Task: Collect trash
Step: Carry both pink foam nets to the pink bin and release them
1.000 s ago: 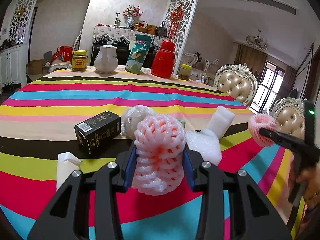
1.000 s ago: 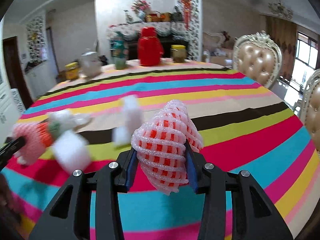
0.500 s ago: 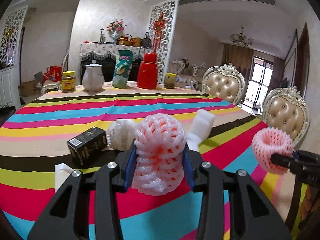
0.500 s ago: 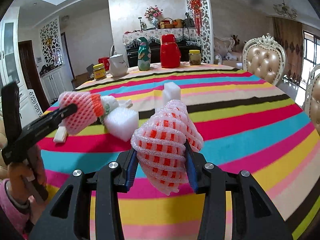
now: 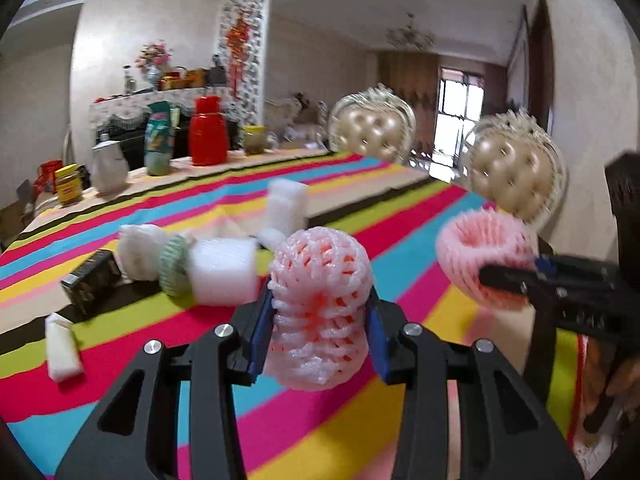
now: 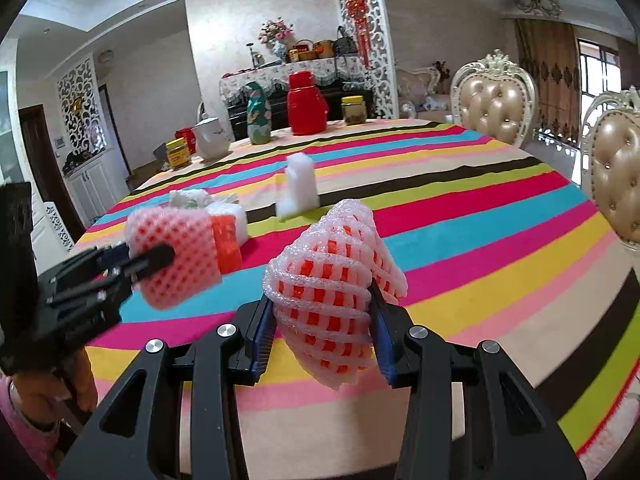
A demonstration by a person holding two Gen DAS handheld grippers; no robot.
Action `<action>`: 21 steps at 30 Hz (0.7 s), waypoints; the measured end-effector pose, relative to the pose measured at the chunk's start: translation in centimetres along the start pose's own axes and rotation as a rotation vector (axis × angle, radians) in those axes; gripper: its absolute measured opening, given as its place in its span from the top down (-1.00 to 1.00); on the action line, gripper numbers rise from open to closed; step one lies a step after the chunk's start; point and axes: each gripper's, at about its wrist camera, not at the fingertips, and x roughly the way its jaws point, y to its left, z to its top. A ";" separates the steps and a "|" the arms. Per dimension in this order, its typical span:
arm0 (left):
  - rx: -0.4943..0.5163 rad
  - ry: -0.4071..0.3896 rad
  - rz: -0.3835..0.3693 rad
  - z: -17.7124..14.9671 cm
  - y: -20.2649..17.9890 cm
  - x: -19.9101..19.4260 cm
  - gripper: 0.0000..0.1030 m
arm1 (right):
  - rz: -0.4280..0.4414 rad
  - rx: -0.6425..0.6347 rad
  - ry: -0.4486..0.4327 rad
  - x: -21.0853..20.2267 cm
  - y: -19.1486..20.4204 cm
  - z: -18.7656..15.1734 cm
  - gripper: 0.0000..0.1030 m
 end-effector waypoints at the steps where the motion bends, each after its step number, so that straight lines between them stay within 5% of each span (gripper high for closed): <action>1: 0.000 0.008 -0.012 -0.1 -0.5 0.0 0.22 | -0.007 0.002 -0.004 -0.3 -0.4 -0.1 0.20; 21: 0.123 0.064 -0.160 -0.9 -8.5 1.0 0.21 | -0.085 -0.039 -0.039 -5.6 -4.4 -3.3 0.19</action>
